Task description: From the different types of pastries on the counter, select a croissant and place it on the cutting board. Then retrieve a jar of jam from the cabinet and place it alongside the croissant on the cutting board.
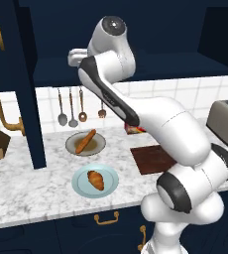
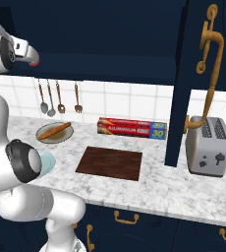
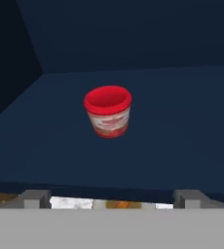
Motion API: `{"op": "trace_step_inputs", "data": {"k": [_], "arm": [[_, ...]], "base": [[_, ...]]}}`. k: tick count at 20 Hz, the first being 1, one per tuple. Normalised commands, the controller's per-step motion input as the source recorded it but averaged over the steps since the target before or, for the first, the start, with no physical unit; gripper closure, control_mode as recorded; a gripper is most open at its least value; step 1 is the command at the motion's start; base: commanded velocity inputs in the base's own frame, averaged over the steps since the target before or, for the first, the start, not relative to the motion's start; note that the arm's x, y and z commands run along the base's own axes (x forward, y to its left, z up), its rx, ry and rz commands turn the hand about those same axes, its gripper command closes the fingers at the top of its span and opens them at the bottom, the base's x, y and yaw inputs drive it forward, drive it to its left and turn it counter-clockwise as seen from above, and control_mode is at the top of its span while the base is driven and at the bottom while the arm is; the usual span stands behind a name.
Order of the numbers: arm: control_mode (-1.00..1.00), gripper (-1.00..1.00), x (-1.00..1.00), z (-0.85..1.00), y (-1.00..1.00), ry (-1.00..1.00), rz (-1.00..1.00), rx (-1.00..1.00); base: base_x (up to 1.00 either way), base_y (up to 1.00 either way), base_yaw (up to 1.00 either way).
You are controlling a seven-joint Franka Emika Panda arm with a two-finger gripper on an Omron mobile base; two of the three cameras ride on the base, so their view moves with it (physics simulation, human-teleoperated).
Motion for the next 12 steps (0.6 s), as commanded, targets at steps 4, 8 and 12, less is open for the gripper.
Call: {"op": "trace_step_inputs", "data": {"k": [4,8,12], "arm": [[-1.0,-1.0,0.4,0.0,0.0,-0.01,0.01,0.0],[-1.0,-1.0,0.52,0.0,0.0,0.0,0.0,0.0],[-1.0,-1.0,0.35,0.0,0.04,0.01,0.0,0.0]], "base": [[0.0,0.0,0.0],[0.0,0.0,0.0],[0.0,0.0,0.0]]}}
